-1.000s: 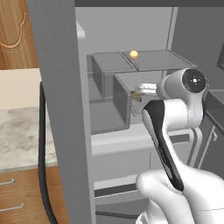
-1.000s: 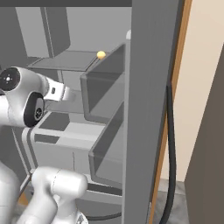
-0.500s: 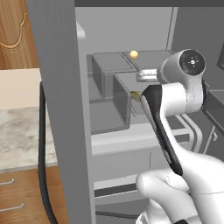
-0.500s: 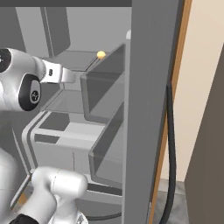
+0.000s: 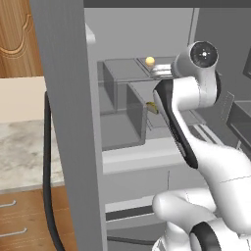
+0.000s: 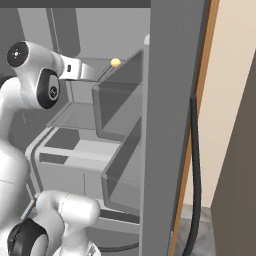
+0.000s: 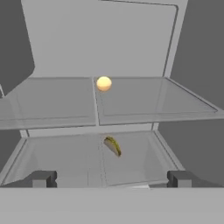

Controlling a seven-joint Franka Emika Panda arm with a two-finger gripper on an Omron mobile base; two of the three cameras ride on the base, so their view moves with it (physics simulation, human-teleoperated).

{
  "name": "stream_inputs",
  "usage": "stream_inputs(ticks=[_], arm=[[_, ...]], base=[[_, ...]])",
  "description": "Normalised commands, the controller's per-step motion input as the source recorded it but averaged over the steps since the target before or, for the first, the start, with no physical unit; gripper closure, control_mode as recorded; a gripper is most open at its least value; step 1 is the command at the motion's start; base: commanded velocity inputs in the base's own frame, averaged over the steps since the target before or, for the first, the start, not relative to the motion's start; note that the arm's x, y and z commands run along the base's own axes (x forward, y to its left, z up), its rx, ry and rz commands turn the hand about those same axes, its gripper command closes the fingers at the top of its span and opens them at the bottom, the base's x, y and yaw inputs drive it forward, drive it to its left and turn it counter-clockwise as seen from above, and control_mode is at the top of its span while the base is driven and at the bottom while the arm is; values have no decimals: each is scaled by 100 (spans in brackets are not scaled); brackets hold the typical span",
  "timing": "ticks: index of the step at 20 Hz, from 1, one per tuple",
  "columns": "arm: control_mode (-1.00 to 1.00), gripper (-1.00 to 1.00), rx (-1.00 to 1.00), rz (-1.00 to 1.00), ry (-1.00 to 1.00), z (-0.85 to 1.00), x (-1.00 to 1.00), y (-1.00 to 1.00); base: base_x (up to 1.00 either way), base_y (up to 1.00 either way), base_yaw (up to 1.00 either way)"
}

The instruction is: Pick the egg and butter from the fridge and place them by the bowl for mixing.

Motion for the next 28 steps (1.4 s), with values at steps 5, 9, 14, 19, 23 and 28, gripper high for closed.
stream_inputs(ticks=[5,9,14,19,23,28], arm=[[-100,-100,0,-1,2,0,72,-26],[-100,-100,0,0,-1,-2,59,-21],[-100,-100,-1,0,-4,-4,47,-9],[-100,-100,0,0,0,0,49,0],[-100,-100,0,0,0,-5,48,1],[-100,-100,0,0,1,-11,43,1]], base=[[0,0,0],[0,0,0],[0,0,0],[0,0,0],[0,0,0],[0,0,0]])
